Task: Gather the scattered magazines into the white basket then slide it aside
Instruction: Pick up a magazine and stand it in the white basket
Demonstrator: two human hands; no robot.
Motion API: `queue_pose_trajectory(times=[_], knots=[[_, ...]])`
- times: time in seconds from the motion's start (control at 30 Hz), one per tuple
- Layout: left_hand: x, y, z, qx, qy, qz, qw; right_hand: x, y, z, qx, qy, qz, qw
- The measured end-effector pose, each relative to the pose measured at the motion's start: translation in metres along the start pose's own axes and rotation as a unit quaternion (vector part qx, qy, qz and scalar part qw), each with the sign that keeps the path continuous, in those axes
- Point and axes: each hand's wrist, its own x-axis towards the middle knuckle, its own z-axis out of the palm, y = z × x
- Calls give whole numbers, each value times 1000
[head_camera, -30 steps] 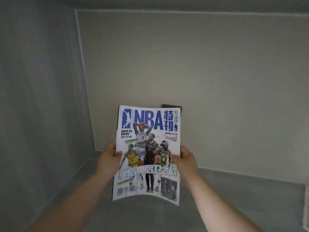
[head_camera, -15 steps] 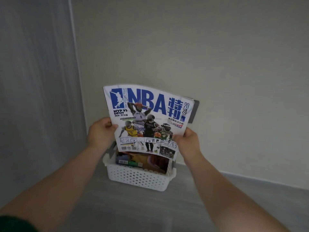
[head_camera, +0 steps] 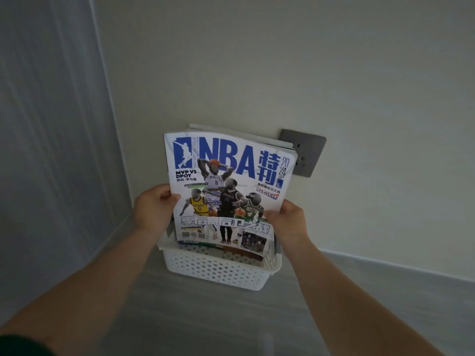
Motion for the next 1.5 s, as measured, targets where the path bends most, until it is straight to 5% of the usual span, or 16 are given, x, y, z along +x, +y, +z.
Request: queue_pose_trajectory(times=[0.3,0.6,0.77,0.87,1.27,1.5], knots=[[4,5,31,-27,-27,-32,999,6,16,15,-83,126,-46,987],[8,5,41,-52,-113,-9,992,7,8,12,-63,-1,-46,997],[-23,4,28,9,5,0,1000,-9,17,3,-117,3,-42,992],[-61,10,19,11,-6,44,999,-28,28,-18,-156,7,-34,987],[-262,82,65,-20,-215,11,976,-139,89,-215,-187,-11,-37,982],[-414,125,153,73,-279,76,955,-226,174,-421,-280,107,34,953]])
